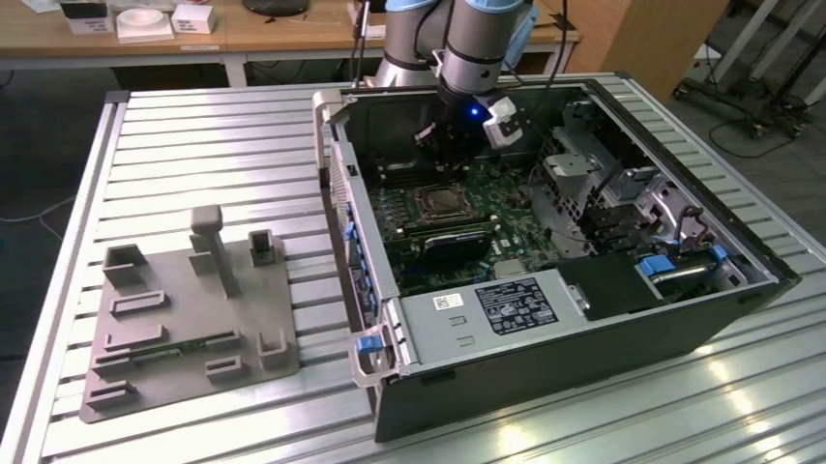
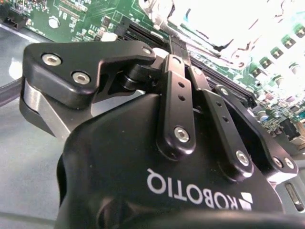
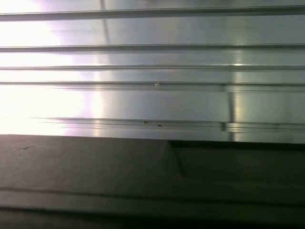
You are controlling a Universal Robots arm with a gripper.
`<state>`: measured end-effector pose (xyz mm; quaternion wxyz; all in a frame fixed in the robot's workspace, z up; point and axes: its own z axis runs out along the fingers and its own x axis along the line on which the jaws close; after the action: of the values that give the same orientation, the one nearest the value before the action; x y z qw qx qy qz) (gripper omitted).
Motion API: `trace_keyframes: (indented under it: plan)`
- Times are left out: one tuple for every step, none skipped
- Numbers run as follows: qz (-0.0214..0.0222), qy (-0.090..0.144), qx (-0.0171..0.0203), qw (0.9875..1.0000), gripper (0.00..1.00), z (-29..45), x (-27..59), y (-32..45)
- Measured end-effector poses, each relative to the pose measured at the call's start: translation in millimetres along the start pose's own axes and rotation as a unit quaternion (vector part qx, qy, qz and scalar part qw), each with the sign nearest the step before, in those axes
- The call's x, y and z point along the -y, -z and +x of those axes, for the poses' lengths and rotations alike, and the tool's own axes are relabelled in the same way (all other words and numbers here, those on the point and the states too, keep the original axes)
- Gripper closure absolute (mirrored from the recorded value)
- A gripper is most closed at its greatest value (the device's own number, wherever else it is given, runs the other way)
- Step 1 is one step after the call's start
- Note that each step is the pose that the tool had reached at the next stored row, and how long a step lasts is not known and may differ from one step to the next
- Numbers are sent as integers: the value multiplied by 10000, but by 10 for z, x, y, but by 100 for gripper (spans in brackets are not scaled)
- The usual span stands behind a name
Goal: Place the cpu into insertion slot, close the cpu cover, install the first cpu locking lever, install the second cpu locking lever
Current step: 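Install the first cpu locking lever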
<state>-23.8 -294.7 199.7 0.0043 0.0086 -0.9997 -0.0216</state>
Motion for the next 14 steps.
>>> trace_keyframes:
  plan:
    - [-2,0,-1,10000,89,0,0,0]
    - [-3,0,-2,10000,89,0,-1,0]
    - [-4,0,-2,10000,89,0,-2,-1]
    - [-3,0,-3,10000,89,0,-2,1]
    - [-4,0,-3,10000,89,-1,-3,7]
    - [-4,0,-3,10000,89,-1,-3,13]
    - [-5,0,-2,10000,89,-1,-4,18]
    - [-5,0,-2,10000,89,-1,-4,20]
    - [-5,0,-2,10000,89,-1,-4,20]
    - [-5,0,-2,10000,89,-1,-4,20]
    - [-5,0,-2,10000,89,-2,-4,20]
    - [-2,0,-3,10000,89,-4,-4,21]
    - [0,0,-3,10000,89,-5,-3,21]
    - [1,0,-4,10000,89,-6,-3,21]
